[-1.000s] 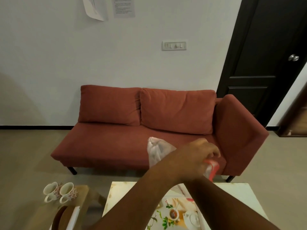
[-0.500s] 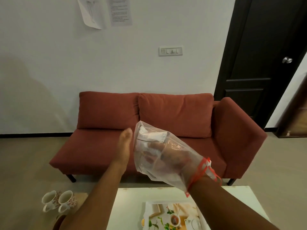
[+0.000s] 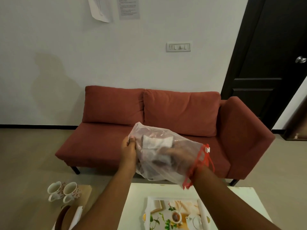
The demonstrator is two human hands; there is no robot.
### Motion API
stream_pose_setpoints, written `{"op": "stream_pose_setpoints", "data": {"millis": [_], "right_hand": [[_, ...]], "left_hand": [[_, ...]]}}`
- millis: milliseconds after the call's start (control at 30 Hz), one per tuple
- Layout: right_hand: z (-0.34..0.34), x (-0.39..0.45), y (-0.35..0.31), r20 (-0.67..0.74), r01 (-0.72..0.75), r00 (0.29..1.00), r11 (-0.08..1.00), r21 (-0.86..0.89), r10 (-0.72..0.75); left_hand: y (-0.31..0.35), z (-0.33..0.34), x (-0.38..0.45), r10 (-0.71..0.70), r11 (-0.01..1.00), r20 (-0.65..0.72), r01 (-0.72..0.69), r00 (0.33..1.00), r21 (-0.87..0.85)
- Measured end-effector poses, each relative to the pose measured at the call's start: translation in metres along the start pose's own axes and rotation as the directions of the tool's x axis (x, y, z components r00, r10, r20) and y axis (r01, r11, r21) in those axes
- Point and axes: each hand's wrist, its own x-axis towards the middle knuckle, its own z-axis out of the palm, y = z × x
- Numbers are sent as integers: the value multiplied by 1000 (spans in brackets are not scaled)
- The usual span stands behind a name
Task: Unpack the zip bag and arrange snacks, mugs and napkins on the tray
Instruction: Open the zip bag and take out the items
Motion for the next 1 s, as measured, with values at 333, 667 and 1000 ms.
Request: {"op": "stream_pose_setpoints", "data": {"millis": [333,667,1000], "right_hand": [[-27,24,39,-104,-167,984,939,-299,142],[-35,15,53,-15,58,997,832,-552,-80],[-77,-12,55,2,175,981,890,-420,-192]], "left_hand": [[0,28,-3,107,994,-119,-110,987,-20],[-20,-7,26,98,973,-180,-57,979,222],[-50,-77,45,-148,955,-507,256,849,150]]}}
